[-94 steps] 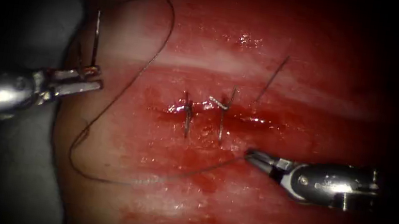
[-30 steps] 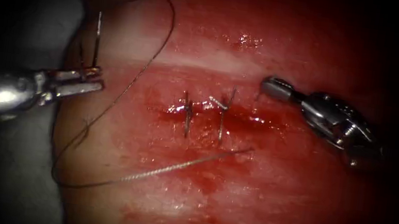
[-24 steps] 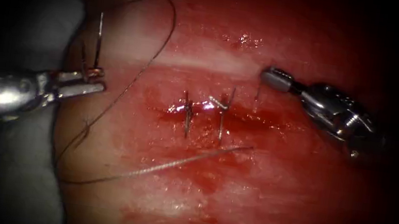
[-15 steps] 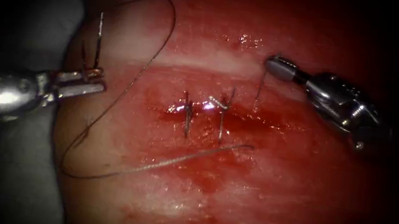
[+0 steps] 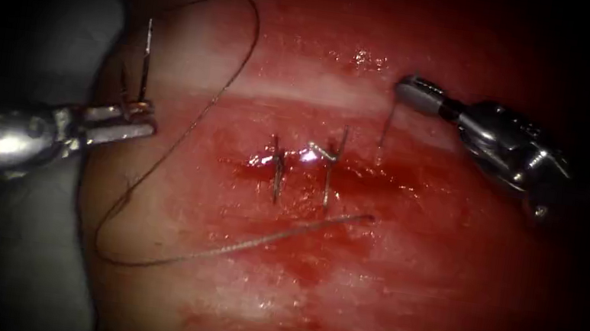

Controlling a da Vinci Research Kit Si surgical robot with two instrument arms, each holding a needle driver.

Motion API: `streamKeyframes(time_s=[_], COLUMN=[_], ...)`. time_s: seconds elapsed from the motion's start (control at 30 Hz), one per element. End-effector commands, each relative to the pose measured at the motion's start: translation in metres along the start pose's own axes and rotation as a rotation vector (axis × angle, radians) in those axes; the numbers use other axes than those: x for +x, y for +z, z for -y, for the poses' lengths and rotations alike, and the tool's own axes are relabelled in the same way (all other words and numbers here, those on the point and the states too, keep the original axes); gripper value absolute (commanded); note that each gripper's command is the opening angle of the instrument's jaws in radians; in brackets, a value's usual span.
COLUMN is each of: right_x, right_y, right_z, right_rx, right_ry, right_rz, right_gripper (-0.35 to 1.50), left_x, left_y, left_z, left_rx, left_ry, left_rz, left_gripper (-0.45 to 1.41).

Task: Wound Closure

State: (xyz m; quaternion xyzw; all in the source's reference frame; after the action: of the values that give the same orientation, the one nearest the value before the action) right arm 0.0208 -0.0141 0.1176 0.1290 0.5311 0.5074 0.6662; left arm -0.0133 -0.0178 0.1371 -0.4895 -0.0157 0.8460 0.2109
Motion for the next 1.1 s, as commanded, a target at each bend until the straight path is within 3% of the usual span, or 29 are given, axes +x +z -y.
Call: streamKeyframes(time_s=[0.03,0.23,0.27,0.37,0.47,0.53,0.73,0.77,0.83,0.9,1.0,1.1], right_x=[-0.0008,-0.0007,-0.0006,-0.0005,-0.0003,-0.0002,0.0002,0.0003,0.0004,0.0005,0.0007,0.0006], right_y=[0.0004,0.0003,0.0003,0.0002,-0.0002,-0.0007,-0.0023,-0.0025,-0.0027,-0.0028,-0.0028,-0.0029], right_z=[0.0004,0.0006,0.0005,0.0003,0.0002,0.0002,0.0006,0.0007,0.0009,0.0011,0.0012,0.0013], right_rx=[0.006,0.021,0.021,0.025,0.031,0.041,0.05,0.052,0.052,0.052,0.051,0.052], right_ry=[-0.003,-0.031,-0.037,-0.052,-0.079,-0.088,-0.117,-0.12,-0.136,-0.139,-0.149,-0.149], right_rz=[0.004,0.001,-0.005,-0.03,-0.051,-0.063,-0.058,-0.06,-0.059,-0.058,-0.058,-0.058], right_gripper=[-0.35,-0.35,-0.28,0.63,1.11,1.23,1.28,1.28,1.28,1.3,1.3,1.3], left_x=[-0.0006,-0.0007,-0.0008,-0.0012,-0.0023,-0.0036,-0.0085,-0.0092,-0.0106,-0.0117,-0.0129,-0.0135], left_y=[0.0006,0.0006,0.0006,0.0007,0.001,0.0014,0.003,0.0031,0.0034,0.0035,0.0033,0.0026], left_z=[-0.0009,-0.0006,-0.0005,0.0,0.001,0.0017,0.0034,0.0038,0.0046,0.0054,0.0066,0.0076], left_rx=[-0.003,-0.001,-0.004,-0.006,-0.008,-0.005,0.012,0.016,0.024,0.036,0.076,0.127], left_ry=[-0.003,-0.003,-0.003,-0.001,0.007,-0.001,-0.028,-0.052,-0.104,-0.156,-0.187,-0.192], left_rz=[0.001,0.003,0.001,-0.001,0.0,0.001,-0.001,0.001,0.005,0.011,0.031,0.058], left_gripper=[-0.45,-0.45,-0.45,-0.45,-0.45,-0.45,-0.45,-0.18,0.63,1.06,1.25,1.3])
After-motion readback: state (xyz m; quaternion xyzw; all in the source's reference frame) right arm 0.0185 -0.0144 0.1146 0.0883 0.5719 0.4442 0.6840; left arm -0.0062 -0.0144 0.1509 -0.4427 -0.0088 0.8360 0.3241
